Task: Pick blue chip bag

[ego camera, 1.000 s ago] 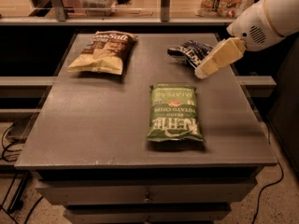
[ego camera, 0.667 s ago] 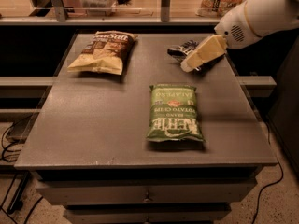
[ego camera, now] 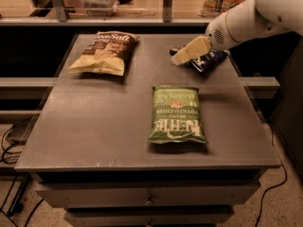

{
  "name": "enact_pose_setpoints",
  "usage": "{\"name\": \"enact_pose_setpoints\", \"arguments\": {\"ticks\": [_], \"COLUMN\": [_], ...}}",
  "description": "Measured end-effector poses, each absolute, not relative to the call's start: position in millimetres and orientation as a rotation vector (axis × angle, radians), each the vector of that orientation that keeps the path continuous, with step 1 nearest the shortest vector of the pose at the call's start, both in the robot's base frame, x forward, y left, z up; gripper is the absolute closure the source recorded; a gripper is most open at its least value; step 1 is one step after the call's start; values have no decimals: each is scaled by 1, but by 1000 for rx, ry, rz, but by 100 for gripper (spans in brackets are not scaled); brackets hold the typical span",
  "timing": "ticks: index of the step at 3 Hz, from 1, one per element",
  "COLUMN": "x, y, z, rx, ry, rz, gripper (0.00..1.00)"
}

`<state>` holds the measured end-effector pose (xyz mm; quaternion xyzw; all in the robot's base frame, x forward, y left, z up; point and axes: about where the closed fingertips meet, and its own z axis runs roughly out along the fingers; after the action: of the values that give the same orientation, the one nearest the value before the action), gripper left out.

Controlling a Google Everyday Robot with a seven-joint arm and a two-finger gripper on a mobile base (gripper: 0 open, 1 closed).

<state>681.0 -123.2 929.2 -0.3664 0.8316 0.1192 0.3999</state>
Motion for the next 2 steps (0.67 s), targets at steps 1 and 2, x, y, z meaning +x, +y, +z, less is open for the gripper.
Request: {"name": "enact_pose_setpoints", "arguments": {"ticks": [1, 2], "x": [704, 718], "y": [-128, -132], "z": [908, 887], "rx": [-847, -798], "ry": [2126, 2152], "rz": [264, 269], "gripper": [0, 0]}}
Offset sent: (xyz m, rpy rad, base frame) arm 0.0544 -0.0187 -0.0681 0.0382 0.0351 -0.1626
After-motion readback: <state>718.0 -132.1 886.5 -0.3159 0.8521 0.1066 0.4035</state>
